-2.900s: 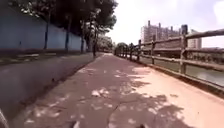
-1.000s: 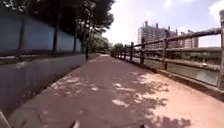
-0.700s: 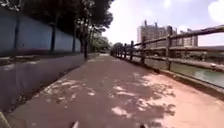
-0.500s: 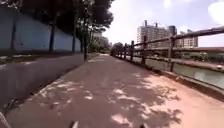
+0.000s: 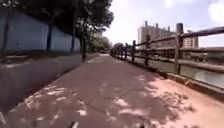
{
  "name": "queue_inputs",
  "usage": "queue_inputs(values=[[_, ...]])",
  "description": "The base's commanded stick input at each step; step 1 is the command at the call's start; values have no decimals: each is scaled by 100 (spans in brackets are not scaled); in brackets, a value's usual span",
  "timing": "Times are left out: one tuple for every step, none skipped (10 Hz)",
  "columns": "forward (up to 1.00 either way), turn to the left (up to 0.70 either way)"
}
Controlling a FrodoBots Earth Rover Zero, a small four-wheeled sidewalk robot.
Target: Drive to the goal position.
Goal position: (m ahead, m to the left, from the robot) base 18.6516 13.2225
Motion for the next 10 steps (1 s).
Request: queue_inputs(values=[[70, 0], [70, 0], [70, 0], [70, 0], [70, 0], [70, 0], [70, 0], [70, 0], [70, 0], [70, 0]])
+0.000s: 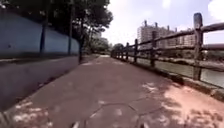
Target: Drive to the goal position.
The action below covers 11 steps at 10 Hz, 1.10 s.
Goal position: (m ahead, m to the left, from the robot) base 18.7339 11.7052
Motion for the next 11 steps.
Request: queue_inputs(values=[[70, 0], [70, 0], [70, 0], [70, 0], [70, 0], [70, 0], [70, 0], [70, 0], [70, 0], [70, 0], [70, 0]])
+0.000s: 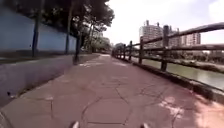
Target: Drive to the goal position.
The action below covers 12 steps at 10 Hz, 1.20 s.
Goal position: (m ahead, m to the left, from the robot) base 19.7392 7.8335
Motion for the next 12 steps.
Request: queue_inputs(values=[[70, 0], [70, 0], [70, 0], [70, 0], [70, 0], [70, 0], [70, 0], [70, 0], [70, 0], [70, 0], [70, 0], [70, 0]])
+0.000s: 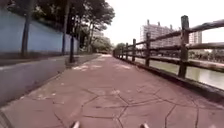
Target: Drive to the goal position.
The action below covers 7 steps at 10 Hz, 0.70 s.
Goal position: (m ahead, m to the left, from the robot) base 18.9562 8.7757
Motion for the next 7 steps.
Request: queue_inputs(values=[[70, 0], [70, 0], [70, 0], [70, 0], [70, 0], [70, 0], [70, 0]])
